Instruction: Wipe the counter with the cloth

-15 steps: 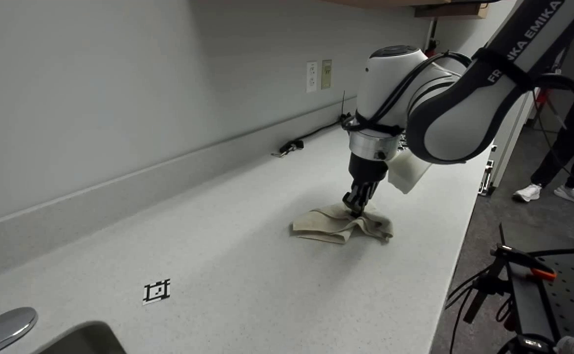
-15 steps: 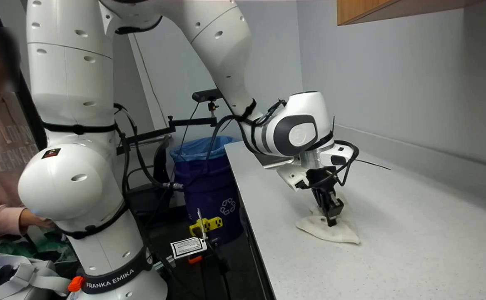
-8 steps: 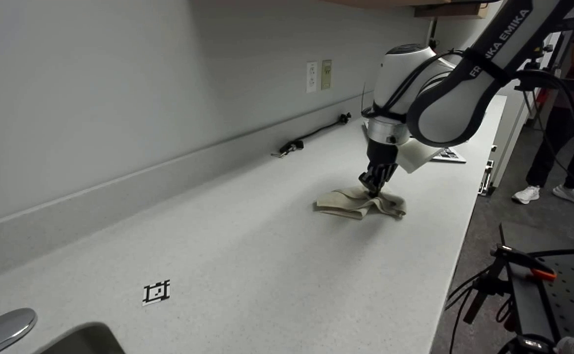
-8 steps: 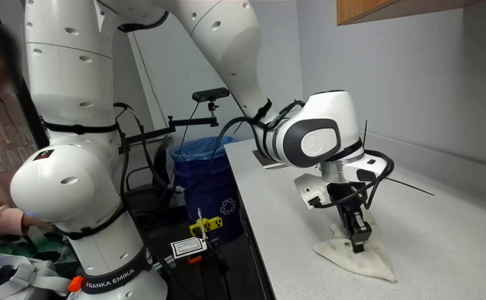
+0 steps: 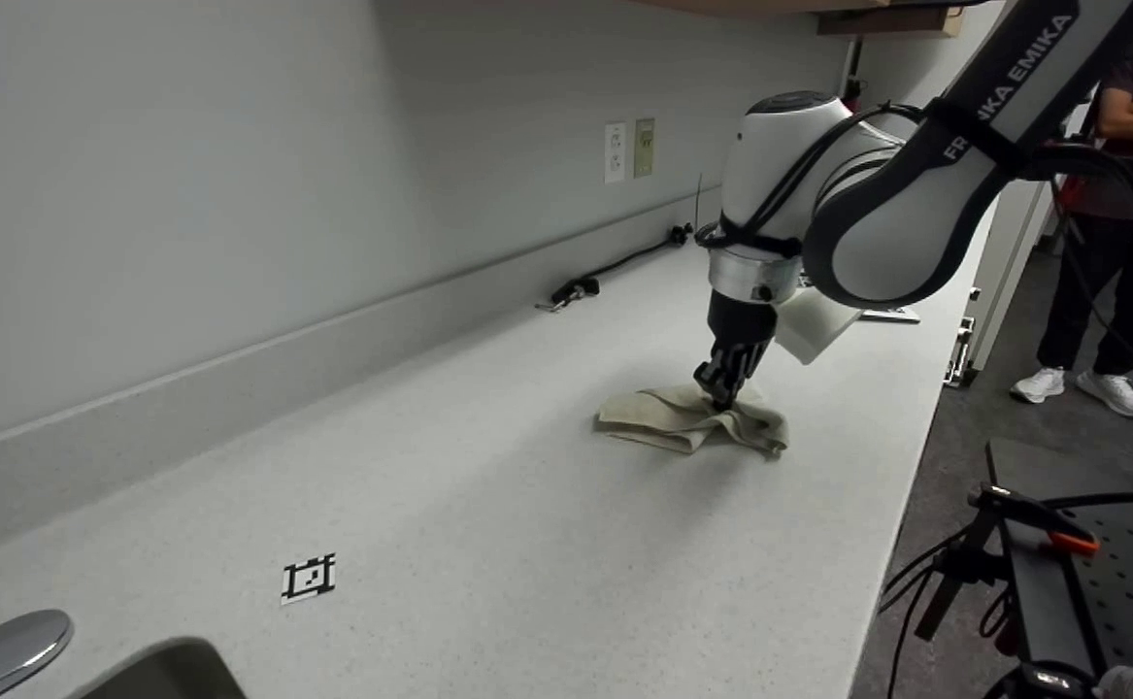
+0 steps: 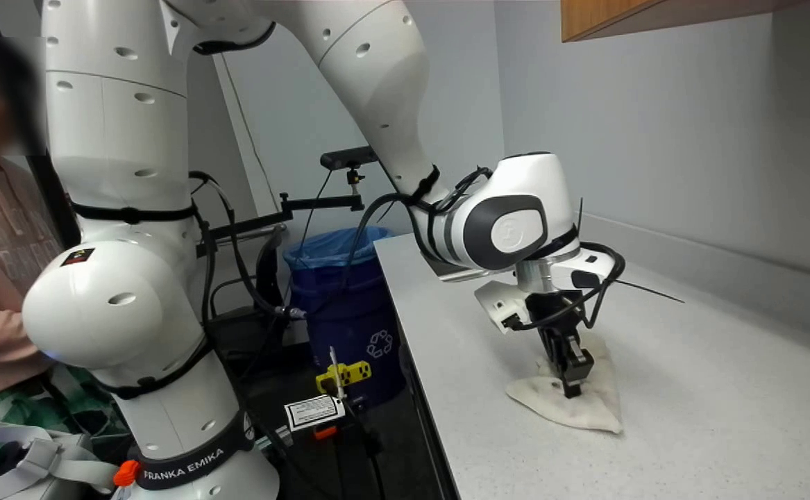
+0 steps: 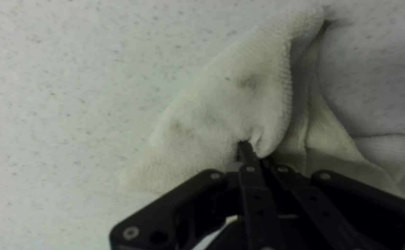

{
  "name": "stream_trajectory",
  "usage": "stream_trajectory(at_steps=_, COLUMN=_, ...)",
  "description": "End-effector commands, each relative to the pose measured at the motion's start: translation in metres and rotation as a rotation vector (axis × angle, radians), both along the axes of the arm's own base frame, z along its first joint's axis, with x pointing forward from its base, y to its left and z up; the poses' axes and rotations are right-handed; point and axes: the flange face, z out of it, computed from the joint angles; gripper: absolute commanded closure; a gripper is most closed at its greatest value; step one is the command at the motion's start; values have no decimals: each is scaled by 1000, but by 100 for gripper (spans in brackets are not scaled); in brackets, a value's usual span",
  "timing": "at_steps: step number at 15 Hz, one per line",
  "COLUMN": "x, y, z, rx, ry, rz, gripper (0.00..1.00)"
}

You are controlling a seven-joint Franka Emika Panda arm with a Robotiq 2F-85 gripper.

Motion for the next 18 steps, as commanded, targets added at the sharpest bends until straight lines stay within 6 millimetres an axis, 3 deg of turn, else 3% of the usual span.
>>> stream_trajectory(at_steps=1, x=-21, y=61, z=-11, rx=16, ry=33, rz=135, gripper=99)
stream_trajectory(at_steps=3, x=-29, y=82, z=-10, rx=25, ry=44, rz=193, gripper=99)
stream_trajectory(at_steps=6, x=-39, y=90, z=-11, rx=21, ry=58, rz=224, gripper=99)
stream_trajectory(at_steps=9, x=-41, y=74, z=-11, rx=12, ry=63, rz=195, gripper=99)
stream_trajectory(at_steps=15, x=-22, y=27, z=1, rx=-3, ry=21, rz=83, gripper=99)
stream_trajectory(at_steps=18, x=-18, y=17, z=7, rx=5, ry=10, rz=51, gripper=99)
